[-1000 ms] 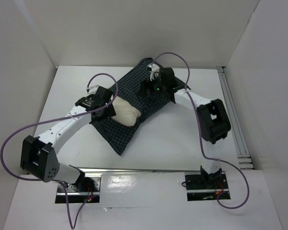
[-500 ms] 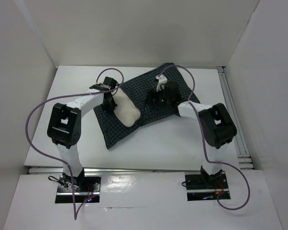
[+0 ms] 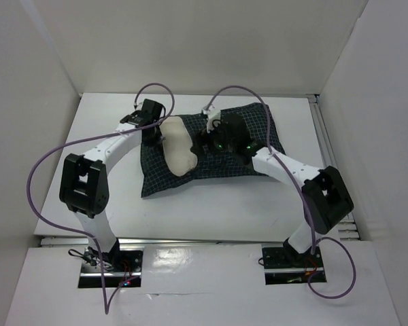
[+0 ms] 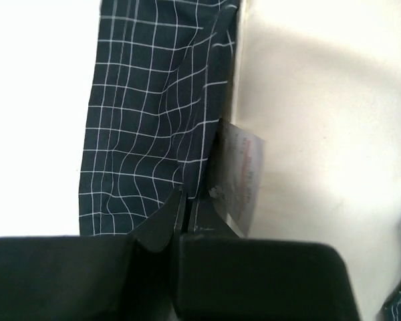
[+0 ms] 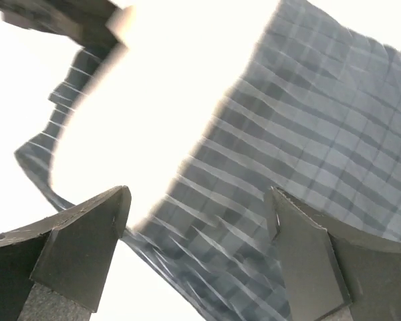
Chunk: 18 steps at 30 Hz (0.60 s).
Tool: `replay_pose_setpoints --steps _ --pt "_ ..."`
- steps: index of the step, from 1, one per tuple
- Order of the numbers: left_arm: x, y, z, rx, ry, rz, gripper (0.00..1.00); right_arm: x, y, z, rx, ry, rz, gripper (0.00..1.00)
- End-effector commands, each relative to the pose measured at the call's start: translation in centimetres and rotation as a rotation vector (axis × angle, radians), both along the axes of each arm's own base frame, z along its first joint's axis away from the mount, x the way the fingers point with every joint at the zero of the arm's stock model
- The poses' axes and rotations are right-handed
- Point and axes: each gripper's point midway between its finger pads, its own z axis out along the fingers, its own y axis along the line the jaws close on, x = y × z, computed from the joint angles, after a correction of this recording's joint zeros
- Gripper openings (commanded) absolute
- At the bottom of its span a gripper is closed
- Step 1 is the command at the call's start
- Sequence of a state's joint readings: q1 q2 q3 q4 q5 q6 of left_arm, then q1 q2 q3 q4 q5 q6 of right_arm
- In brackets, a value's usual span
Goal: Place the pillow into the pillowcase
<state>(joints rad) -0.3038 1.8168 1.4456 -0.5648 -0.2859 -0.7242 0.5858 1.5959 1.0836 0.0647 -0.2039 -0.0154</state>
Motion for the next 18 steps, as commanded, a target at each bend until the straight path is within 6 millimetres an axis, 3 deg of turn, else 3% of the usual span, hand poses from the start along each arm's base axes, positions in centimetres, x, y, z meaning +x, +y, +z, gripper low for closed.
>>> replay_pose_setpoints --steps 1,2,3,4,5,6,7,8,9,10,11,12,13,15,16,17,18 --pt "1.1 1.0 4.4 0.038 -0.132 -0.002 0.00 -0.7 5.0 4.2 0.042 -0.128 0.213 0.94" --pt "1.1 1.0 5.0 0.035 -0.141 -0.002 0.00 -0.8 6.7 5.2 0.053 -0.161 0.254 0.94" --pt "1.1 1.0 5.0 0.035 -0.141 -0.002 0.00 -0.2 8.0 3.4 0.040 -0.150 0.278 0.94" --pt "1.1 1.1 5.0 0.042 -0.140 -0.010 0.00 0.9 8.3 2.9 0.036 -0.148 0.246 0.94" --pt "1.1 1.5 5.4 0.039 -0.150 -0.001 0.00 2.1 9.4 4.0 0.045 -0.178 0.231 0.94" --pt "1.1 1.5 5.8 0.037 -0.159 0.000 0.00 3.1 9.9 3.7 0.040 -0.179 0.219 0.94" --pt "0.9 1.6 5.5 0.045 -0.149 -0.007 0.00 4.5 10.5 1.3 0.025 -0.144 0.184 0.94" --pt "0.9 1.4 5.5 0.038 -0.147 -0.013 0.00 5.8 11.5 2.6 0.048 -0.179 0.182 0.94" --pt "0.9 1.4 5.5 0.038 -0.147 -0.013 0.00 6.1 12.5 2.1 0.048 -0.177 0.191 0.94" --pt "0.9 1.4 5.5 0.038 -0.147 -0.013 0.00 7.2 12.8 -1.1 0.009 -0.138 0.171 0.92" --pt "0.8 1.5 5.8 0.036 -0.156 -0.013 0.00 7.8 13.0 -2.3 -0.013 -0.117 0.157 0.88" --pt "0.8 1.5 5.8 0.036 -0.156 -0.013 0.00 8.3 14.0 -1.9 -0.015 -0.122 0.157 0.82" --pt "0.8 1.5 5.8 0.036 -0.156 -0.013 0.00 8.4 13.9 -5.0 -0.052 -0.057 0.140 0.72" --pt "1.0 1.4 6.8 0.037 -0.177 -0.021 0.00 8.1 14.2 -7.3 -0.076 -0.025 0.131 0.58" --pt "1.1 1.5 7.4 0.039 -0.198 -0.029 0.00 8.2 13.7 -9.7 -0.122 0.003 0.085 0.48" --pt "1.5 2.1 8.0 0.047 -0.212 -0.010 0.00 8.4 13.1 -10.7 -0.139 0.028 0.041 0.00" --pt "1.6 2.2 8.8 0.048 -0.232 -0.003 0.00 8.4 12.4 -11.5 -0.161 0.043 0.007 0.00"
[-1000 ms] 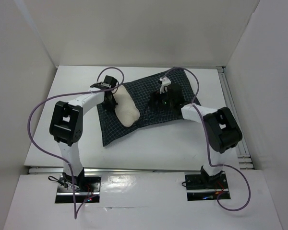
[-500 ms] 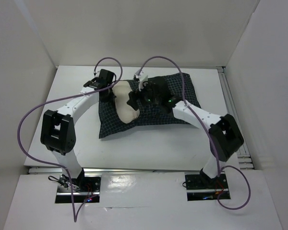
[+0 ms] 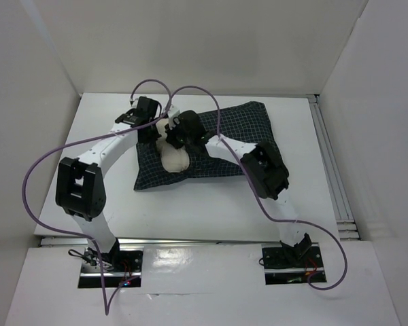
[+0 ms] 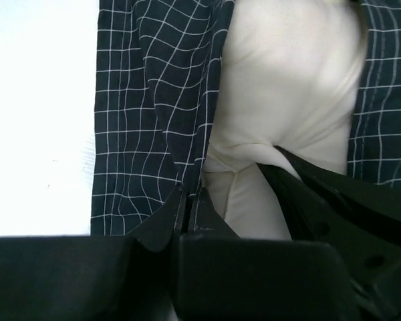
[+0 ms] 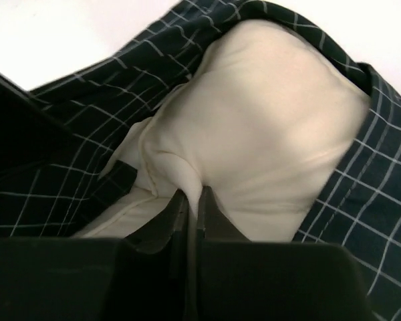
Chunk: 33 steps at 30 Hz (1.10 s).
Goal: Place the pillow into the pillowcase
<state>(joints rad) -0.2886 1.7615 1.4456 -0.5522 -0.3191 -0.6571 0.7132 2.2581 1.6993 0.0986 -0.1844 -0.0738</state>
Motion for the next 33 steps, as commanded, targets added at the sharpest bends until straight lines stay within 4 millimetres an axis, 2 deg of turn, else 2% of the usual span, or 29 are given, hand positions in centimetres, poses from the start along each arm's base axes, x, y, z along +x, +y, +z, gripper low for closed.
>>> replay_pose_setpoints --steps 1,2,3,4,5,6,7,8,10,11,13,14,15,16,17,18,20,21,23,24,25,26,27,28,29,30,31,32,33 --pt "1.4 1.8 6.3 0.002 -0.167 0.036 0.00 0.0 -2.7 -5.2 -0.142 0.077 -0.152 0.00" --pt "2.1 2.3 7.5 0.000 -0.199 0.042 0.00 0.4 -3.8 -3.7 -0.122 0.065 -0.205 0.00" --pt "2.4 2.9 8.0 -0.001 -0.210 0.058 0.00 -0.8 -5.9 -5.6 -0.150 0.101 -0.235 0.00" --pt "2.8 3.5 8.0 0.000 -0.211 0.072 0.00 -1.1 -6.9 -4.9 -0.140 0.093 -0.245 0.00" --pt "3.3 4.7 8.7 0.000 -0.222 0.101 0.00 -1.5 -7.0 -1.5 -0.068 0.064 -0.227 0.00" --pt "3.4 5.5 8.6 0.007 -0.212 0.129 0.00 -3.2 -8.4 -2.8 -0.080 0.108 -0.221 0.00" --pt "3.9 6.1 8.7 0.008 -0.216 0.143 0.00 -3.8 -8.9 -2.2 -0.060 0.115 -0.201 0.00" --pt "4.4 7.0 8.4 0.002 -0.208 0.158 0.00 -5.2 -8.1 -0.4 -0.007 0.119 -0.124 0.00" --pt "5.3 6.6 9.5 -0.026 -0.219 0.132 0.00 -7.0 -7.6 -1.1 -0.017 0.139 -0.051 0.00" --pt "5.5 6.4 10.3 -0.033 -0.235 0.116 0.00 -8.0 -7.3 -3.0 -0.044 0.185 -0.026 0.00" --pt "5.9 5.5 11.0 -0.032 -0.257 0.069 0.00 -8.5 -5.0 -3.5 -0.059 0.182 0.053 0.00" --pt "6.2 4.3 12.8 -0.035 -0.317 0.036 0.00 -9.0 -4.5 -6.2 -0.092 0.232 0.071 0.00" --pt "6.1 3.6 13.7 -0.044 -0.343 0.008 0.00 -9.1 -4.2 -7.1 -0.105 0.253 0.091 0.00" --pt "5.8 3.2 15.2 -0.061 -0.376 -0.018 0.00 -8.7 -3.0 -6.9 -0.100 0.245 0.103 0.00" --pt "5.4 2.6 15.8 -0.065 -0.386 -0.047 0.00 -9.0 -2.4 -7.6 -0.107 0.251 0.114 0.00" --pt "5.3 2.6 17.0 -0.069 -0.412 -0.047 0.00 -8.9 -2.7 -9.9 -0.145 0.282 0.099 0.00" --pt "4.2 1.2 19.5 -0.078 -0.463 -0.108 0.00 -6.9 -2.1 -10.0 -0.133 0.293 0.000 0.00" --pt "3.5 -0.2 20.0 -0.085 -0.476 -0.150 0.00 -5.4 -3.2 -11.0 -0.167 0.282 -0.122 0.00" --pt "1.9 -1.8 19.2 -0.092 -0.455 -0.217 0.00 -3.3 -3.4 -9.7 -0.094 0.293 -0.265 0.00" --pt "0.9 -2.0 19.8 -0.095 -0.468 -0.213 0.00 -2.3 -4.1 -9.3 -0.074 0.303 -0.347 0.00" --pt "-0.2 -2.9 17.7 -0.092 -0.418 -0.222 0.00 -1.1 -4.9 -8.7 -0.032 0.330 -0.461 0.00" --pt "-1.0 -2.0 16.6 -0.059 -0.389 -0.164 0.00 0.7 -6.0 -7.6 0.009 0.342 -0.528 0.00" --pt "-2.0 -1.2 16.2 -0.055 -0.376 -0.127 0.00 1.2 -6.8 -7.1 0.036 0.365 -0.567 0.00" --pt "-2.9 -0.6 13.8 -0.051 -0.327 -0.090 0.00 1.8 -6.9 -5.1 0.115 0.386 -0.571 0.00" --pt "-3.6 0.3 12.8 -0.031 -0.303 -0.048 0.00 2.3 -8.9 -5.5 0.144 0.420 -0.595 0.00" --pt "-4.2 1.0 11.7 -0.026 -0.275 -0.029 0.00 2.6 -9.7 -5.0 0.185 0.445 -0.600 0.00" --pt "-4.6 2.2 10.9 -0.011 -0.260 0.000 0.00 2.7 -9.7 -3.4 0.256 0.468 -0.560 0.00" --pt "-5.5 3.0 9.3 -0.017 -0.218 0.045 0.00 2.8 -10.5 -3.9 0.286 0.517 -0.590 0.00" --pt "-6.0 3.3 8.4 -0.007 -0.192 0.061 0.00 3.8 -12.4 -4.2 0.302 0.530 -0.638 0.00"
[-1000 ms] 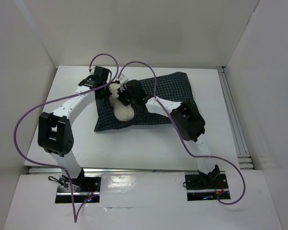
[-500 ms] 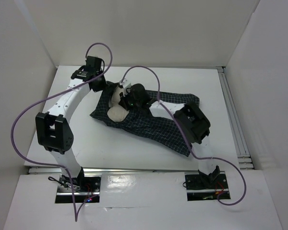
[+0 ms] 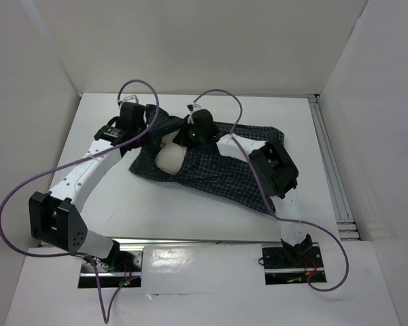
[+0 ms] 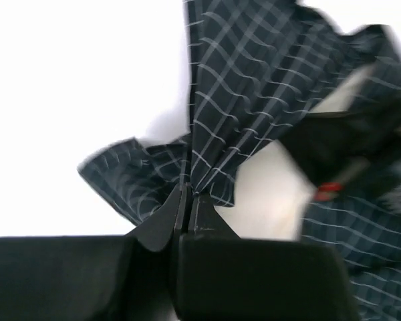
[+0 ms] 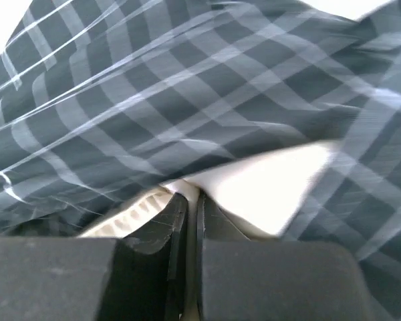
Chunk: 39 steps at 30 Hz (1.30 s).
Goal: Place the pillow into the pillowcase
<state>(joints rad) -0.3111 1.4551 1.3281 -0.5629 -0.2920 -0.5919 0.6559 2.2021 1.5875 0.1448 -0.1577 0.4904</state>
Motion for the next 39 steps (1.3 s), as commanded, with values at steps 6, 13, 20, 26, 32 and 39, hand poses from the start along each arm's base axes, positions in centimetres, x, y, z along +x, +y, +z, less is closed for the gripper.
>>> replay_pose_setpoints --steps 6,13,20,26,32,39 --pt "-4.0 2.5 -1.7 0.025 0.080 0.130 0.00 6.9 -12.7 -3.3 -0.017 0.209 -0.471 0.00" --pt "-5.2 -8.4 0.8 -0.159 0.016 -0.227 0.00 5.9 -10.0 -3.4 -0.023 0.196 -0.640 0.00" --pt "-1.2 -10.8 1.2 -0.051 0.045 -0.233 1.00 -1.2 -5.5 -3.8 0.016 0.196 -0.387 0.14" --pt "1.6 -7.1 2.0 0.075 0.056 -0.056 1.00 -2.5 -5.7 5.4 0.077 0.009 -0.161 0.86" --pt "5.1 -5.6 2.4 -0.019 0.003 -0.061 1.00 -2.4 -9.5 11.9 -0.007 -0.163 -0.141 0.99" --pt "6.9 -7.3 -2.7 -0.013 0.119 -0.142 0.67 -1.0 -14.5 9.9 -0.116 -0.134 -0.231 0.94"
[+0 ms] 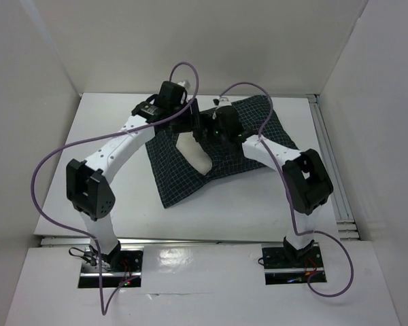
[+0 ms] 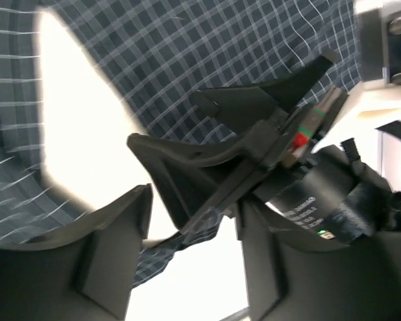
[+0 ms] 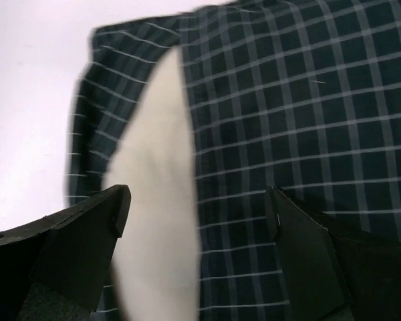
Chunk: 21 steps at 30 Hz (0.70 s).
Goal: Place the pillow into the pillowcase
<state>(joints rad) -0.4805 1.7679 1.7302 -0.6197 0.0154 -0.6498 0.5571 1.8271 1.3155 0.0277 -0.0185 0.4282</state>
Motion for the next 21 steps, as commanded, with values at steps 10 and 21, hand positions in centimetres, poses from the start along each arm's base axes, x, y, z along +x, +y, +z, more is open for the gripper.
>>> replay_pose_setpoints --steps 10,21 --pt "7.2 12.5 -9.7 0.417 0.164 0.394 0.55 -2.3 -7.1 1.3 -0.077 0.007 -0.112 0.93" --pt "1.6 3.5 -0.4 0.026 -0.152 -0.192 0.36 -1.1 -7.4 9.4 0.099 -0.138 0.055 0.84"
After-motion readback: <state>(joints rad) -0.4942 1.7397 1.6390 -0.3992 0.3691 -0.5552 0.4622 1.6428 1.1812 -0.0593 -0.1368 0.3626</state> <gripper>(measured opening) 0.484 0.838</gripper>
